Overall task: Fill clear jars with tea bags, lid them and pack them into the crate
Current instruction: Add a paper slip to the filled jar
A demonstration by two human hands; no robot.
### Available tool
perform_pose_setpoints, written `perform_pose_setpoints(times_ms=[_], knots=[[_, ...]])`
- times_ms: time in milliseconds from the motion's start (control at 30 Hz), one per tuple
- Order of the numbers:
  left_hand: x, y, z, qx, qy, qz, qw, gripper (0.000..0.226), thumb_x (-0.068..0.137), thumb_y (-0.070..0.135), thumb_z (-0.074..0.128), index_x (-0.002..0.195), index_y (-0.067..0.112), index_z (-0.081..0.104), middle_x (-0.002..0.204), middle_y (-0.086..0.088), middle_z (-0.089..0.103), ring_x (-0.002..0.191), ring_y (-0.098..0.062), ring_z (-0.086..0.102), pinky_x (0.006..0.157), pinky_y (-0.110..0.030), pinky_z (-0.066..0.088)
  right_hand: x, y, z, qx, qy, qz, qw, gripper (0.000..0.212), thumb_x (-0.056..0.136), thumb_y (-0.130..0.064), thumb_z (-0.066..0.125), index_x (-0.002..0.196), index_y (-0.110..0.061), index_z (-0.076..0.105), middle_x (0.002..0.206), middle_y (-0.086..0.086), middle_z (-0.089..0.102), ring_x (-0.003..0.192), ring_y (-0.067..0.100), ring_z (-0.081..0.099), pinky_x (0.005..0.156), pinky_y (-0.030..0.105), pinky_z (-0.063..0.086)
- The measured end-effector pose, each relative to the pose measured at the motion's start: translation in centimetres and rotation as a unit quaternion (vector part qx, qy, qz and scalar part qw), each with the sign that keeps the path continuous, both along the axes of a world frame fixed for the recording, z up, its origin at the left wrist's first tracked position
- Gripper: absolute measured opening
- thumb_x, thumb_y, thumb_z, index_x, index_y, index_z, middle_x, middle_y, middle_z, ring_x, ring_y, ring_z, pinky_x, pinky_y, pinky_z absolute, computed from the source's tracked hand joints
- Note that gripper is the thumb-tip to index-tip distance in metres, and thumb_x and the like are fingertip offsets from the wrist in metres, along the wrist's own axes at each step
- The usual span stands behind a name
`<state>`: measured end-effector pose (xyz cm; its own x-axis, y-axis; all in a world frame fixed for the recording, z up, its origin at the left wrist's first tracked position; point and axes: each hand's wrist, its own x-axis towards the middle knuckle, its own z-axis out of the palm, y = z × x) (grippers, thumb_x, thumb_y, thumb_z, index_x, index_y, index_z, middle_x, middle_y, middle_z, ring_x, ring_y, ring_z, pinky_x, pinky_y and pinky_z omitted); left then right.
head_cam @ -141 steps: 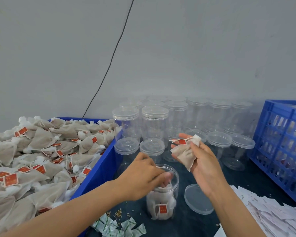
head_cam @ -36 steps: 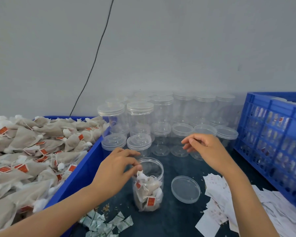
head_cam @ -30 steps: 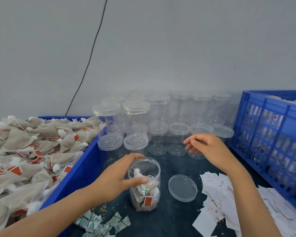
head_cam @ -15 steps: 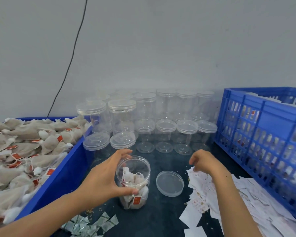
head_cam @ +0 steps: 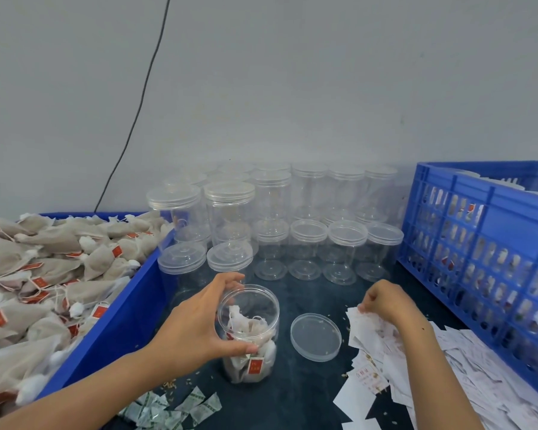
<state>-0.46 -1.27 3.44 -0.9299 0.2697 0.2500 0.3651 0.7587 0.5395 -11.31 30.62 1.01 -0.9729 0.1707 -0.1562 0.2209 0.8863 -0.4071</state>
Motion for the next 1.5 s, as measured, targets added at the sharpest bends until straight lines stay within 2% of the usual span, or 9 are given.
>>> perform_pose_setpoints(times_ms=[200,300,400,700,1000,1133,1233,1367,1500], knots=[[-0.1,0.0,-0.2,0.004,-0.006,0.002,1.000,0.096,0.049,0.077,0.074,0.126,0.060,0.018,0.121,0.045,0.040,0.115,0.010,0.050,0.100,-0.019,0.043,0.9,-1.3,3.5,-0.016,0.202,0.008,0.979,0.014,0.092,-0.016,0.060,0.083,-0.015,0.070,0.088,-0.001,0.068,0.075,0.016,0.060,0.067,0.029,0.043],[-0.2,0.1,-0.2,0.020,-0.013,0.000,1.000,0.101,0.048,0.074,0.076,0.129,0.055,0.019,0.122,0.043,0.042,0.116,0.010,0.050,0.100,-0.018,0.043,2.6,-4.0,6.1,-0.209,0.250,0.073,0.943,0.009,0.090,-0.009,0.064,0.088,-0.012,0.072,0.077,-0.001,0.068,0.062,0.011,0.059,0.055,0.019,0.045],[-0.2,0.2,-0.1,0.044,-0.015,-0.003,0.999,0.101,0.048,0.064,0.084,0.124,0.061,0.018,0.122,0.040,0.044,0.114,0.016,0.047,0.096,-0.011,0.042,5.2,-7.6,8.1,-0.368,0.178,0.198,0.891,0.011,0.086,-0.003,0.067,0.088,-0.011,0.074,0.065,-0.001,0.071,0.052,0.006,0.061,0.051,0.015,0.050],[0.1,0.3,-0.2,0.048,0.049,0.000,0.998,0.110,0.049,0.048,0.089,0.127,0.062,0.013,0.121,0.033,0.047,0.115,0.004,0.051,0.097,-0.028,0.048,7.3,-13.6,6.7,-0.127,0.171,0.400,0.891,0.019,0.078,-0.011,0.074,0.075,-0.026,0.063,0.079,-0.008,0.071,0.077,0.002,0.066,0.080,0.029,0.053],[0.2,0.2,-0.3,0.037,0.064,-0.002,0.997,0.108,0.051,0.051,0.088,0.129,0.058,0.014,0.121,0.033,0.047,0.114,0.005,0.050,0.096,-0.029,0.047,7.6,-15.8,5.5,0.176,0.253,0.458,0.834,0.025,0.090,-0.008,0.052,0.103,-0.021,0.069,0.100,0.001,0.065,0.099,0.018,0.047,0.075,0.028,0.019],[0.0,0.3,-0.5,0.046,0.050,-0.011,0.998,0.103,0.054,0.043,0.089,0.129,0.050,0.019,0.123,0.028,0.047,0.118,0.000,0.049,0.099,-0.032,0.045,7.7,-15.7,5.7,0.232,0.222,0.474,0.820,0.023,0.091,-0.011,0.054,0.105,-0.019,0.070,0.106,0.001,0.064,0.088,0.017,0.034,0.078,0.030,0.017],[-0.2,0.2,-0.7,0.062,0.030,-0.016,0.997,0.102,0.056,0.041,0.089,0.128,0.051,0.018,0.123,0.027,0.045,0.120,-0.003,0.047,0.102,-0.032,0.044,7.6,-15.2,5.7,0.184,0.222,0.492,0.822,0.026,0.092,-0.009,0.053,0.106,-0.023,0.071,0.114,-0.006,0.060,0.089,0.013,0.035,0.080,0.028,0.026],[-0.4,-0.2,-0.7,0.080,-0.007,-0.009,0.997,0.104,0.056,0.040,0.090,0.132,0.045,0.018,0.125,0.026,0.041,0.123,0.000,0.043,0.106,-0.029,0.041,6.6,-12.3,7.0,-0.037,0.215,0.481,0.849,0.021,0.094,-0.022,0.057,0.107,-0.034,0.068,0.112,-0.018,0.057,0.102,0.002,0.045,0.085,0.011,0.032],[-0.6,-0.4,-0.5,0.091,-0.051,0.011,0.994,0.103,0.056,0.042,0.091,0.136,0.035,0.026,0.133,0.018,0.040,0.127,0.001,0.039,0.111,-0.026,0.036,4.5,-8.4,6.8,-0.152,0.217,0.366,0.892,0.030,0.091,-0.028,0.062,0.110,-0.049,0.055,0.113,-0.029,0.053,0.108,-0.007,0.048,0.080,0.007,0.036]])
